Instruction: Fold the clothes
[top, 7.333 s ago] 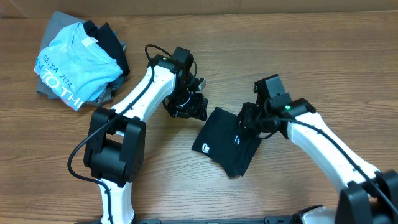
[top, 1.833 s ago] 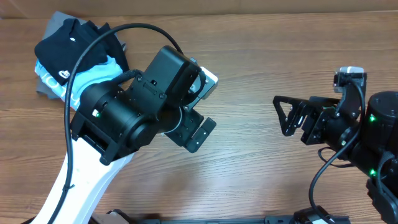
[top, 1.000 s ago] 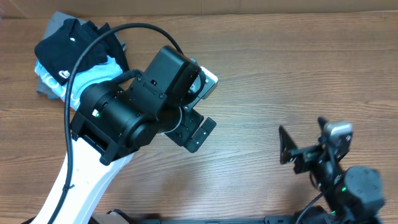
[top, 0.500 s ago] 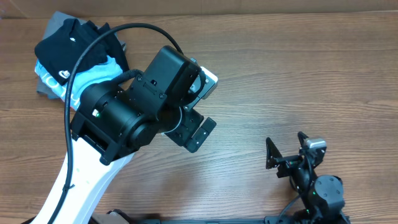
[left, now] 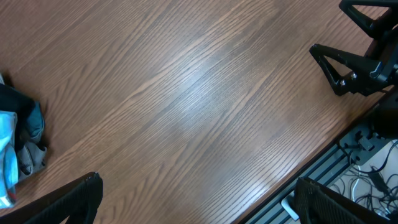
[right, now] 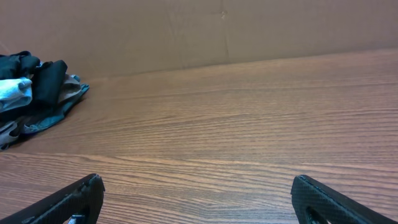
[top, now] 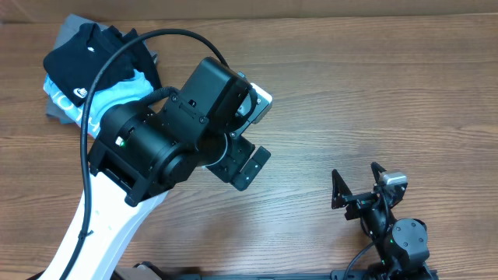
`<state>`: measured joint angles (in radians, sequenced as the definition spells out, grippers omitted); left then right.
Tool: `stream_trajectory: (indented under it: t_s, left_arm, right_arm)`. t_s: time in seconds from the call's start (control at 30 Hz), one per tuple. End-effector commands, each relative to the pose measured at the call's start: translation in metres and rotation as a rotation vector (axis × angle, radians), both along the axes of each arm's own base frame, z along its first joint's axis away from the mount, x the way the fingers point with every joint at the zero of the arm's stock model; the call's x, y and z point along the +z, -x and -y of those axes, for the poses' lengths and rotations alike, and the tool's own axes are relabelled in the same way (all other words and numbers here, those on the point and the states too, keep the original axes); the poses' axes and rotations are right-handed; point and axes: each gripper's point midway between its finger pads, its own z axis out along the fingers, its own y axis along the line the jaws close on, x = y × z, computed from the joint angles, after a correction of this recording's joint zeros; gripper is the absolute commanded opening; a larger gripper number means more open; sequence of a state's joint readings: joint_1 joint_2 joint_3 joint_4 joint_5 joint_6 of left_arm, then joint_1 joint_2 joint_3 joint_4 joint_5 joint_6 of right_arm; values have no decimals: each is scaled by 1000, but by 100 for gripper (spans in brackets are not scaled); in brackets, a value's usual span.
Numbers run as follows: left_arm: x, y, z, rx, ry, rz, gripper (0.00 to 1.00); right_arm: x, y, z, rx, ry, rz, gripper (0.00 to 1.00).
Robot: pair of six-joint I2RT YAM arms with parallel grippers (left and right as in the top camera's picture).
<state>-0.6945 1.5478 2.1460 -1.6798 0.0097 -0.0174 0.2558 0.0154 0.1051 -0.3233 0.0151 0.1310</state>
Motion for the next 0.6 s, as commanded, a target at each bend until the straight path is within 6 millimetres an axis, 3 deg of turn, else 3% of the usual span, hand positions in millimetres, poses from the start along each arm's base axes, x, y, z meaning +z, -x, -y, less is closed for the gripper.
stream_trajectory:
  t_s: [0.0,0.57]
  left_arm:
    - [-2,-1,0,11,-8,0,100]
    - [-2,-2,-1,17,-15,7,100]
  right_arm:
    - [1,-1,2,-10,-9,10,100]
    - [1,-1,2,-10,-9,10,100]
